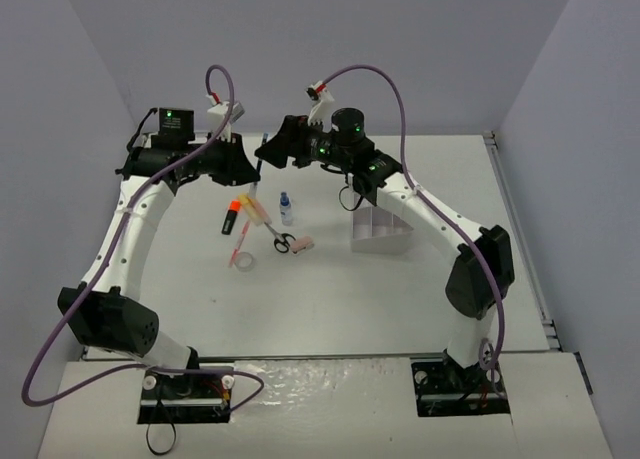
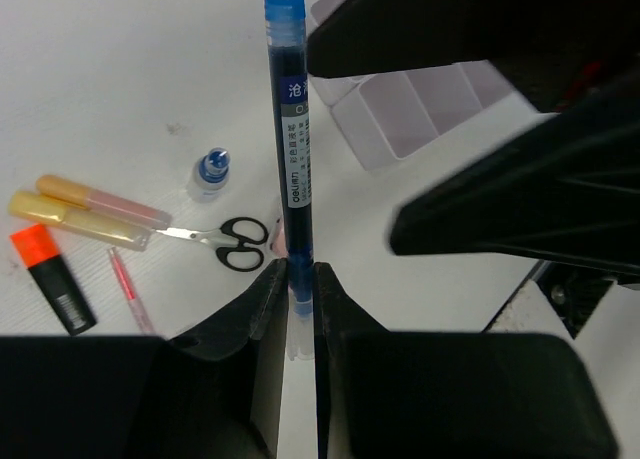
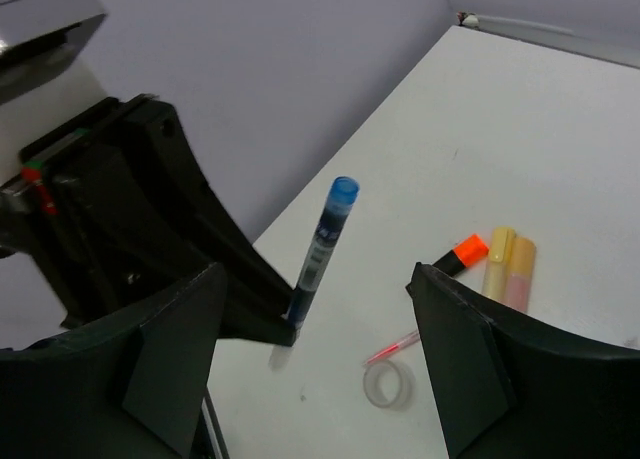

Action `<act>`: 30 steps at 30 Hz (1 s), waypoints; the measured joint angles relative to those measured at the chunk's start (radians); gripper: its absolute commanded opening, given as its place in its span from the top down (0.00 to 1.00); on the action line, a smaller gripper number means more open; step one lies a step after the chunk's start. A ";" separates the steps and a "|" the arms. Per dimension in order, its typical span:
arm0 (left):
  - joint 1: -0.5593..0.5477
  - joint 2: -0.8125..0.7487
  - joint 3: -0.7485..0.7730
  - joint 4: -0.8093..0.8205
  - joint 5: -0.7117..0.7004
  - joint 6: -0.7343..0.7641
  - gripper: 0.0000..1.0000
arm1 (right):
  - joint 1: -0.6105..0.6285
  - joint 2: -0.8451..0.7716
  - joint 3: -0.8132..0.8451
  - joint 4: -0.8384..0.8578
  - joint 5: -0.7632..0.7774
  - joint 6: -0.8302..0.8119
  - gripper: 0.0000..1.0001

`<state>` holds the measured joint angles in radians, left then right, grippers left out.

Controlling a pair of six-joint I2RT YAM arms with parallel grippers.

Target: Sort the stationery into containers

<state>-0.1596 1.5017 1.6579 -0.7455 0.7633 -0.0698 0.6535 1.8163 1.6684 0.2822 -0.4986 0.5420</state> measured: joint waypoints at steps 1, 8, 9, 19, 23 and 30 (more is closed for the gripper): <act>0.000 0.000 0.000 0.002 0.014 -0.011 1.00 | 0.000 0.017 0.002 0.016 0.004 0.021 0.34; 0.000 0.000 -0.002 0.021 0.074 -0.063 1.00 | 0.008 0.054 0.002 0.084 0.012 0.102 0.79; 0.000 0.000 -0.002 0.024 0.078 -0.068 1.00 | 0.010 0.054 0.002 0.095 0.012 0.110 0.87; 0.000 0.003 -0.013 0.049 0.070 -0.099 0.03 | 0.019 0.054 -0.012 0.164 -0.004 0.146 1.00; 0.012 0.004 -0.022 0.047 0.039 -0.121 0.03 | -0.008 0.030 -0.029 0.099 0.012 0.073 1.00; 0.089 0.002 -0.074 0.013 -0.132 -0.064 0.03 | -0.255 -0.214 -0.130 -0.117 0.272 -0.234 1.00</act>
<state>-0.0706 1.5036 1.5839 -0.7329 0.6316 -0.1341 0.3983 1.6020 1.5387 0.1648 -0.2271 0.3081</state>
